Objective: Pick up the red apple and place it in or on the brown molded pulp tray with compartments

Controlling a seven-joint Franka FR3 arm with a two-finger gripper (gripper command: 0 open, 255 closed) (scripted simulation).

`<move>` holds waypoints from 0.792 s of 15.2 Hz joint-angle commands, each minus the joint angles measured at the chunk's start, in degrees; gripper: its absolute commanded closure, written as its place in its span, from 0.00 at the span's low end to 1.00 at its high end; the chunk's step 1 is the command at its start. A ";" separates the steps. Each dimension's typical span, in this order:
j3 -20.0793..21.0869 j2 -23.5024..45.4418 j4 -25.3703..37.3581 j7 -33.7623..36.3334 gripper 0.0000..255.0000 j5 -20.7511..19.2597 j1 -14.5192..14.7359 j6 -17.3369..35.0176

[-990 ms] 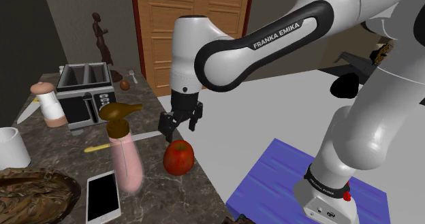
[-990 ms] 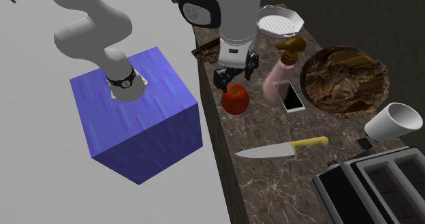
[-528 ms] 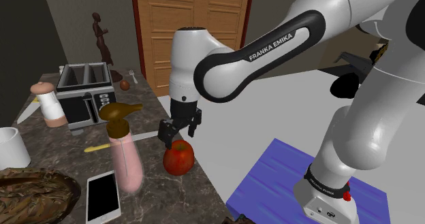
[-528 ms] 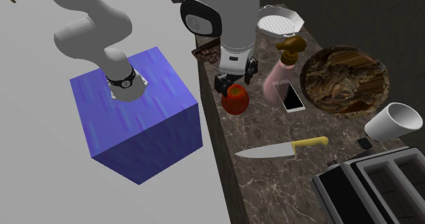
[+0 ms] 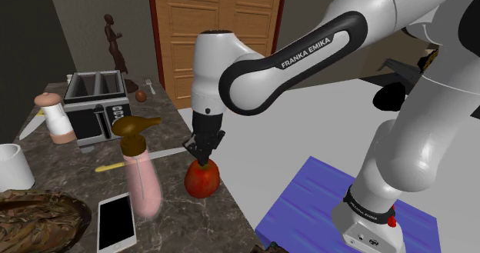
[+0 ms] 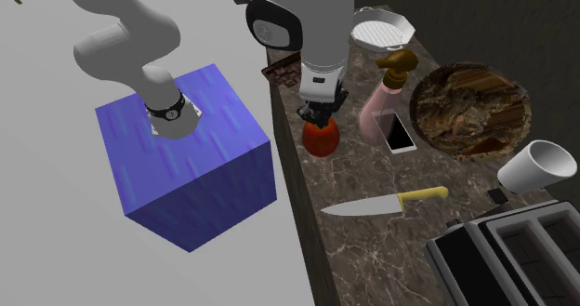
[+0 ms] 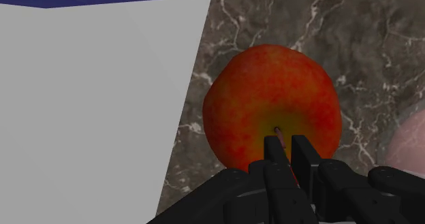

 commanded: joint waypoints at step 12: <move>-0.32 -2.24 2.54 -0.55 1.00 0.95 -0.01 -4.73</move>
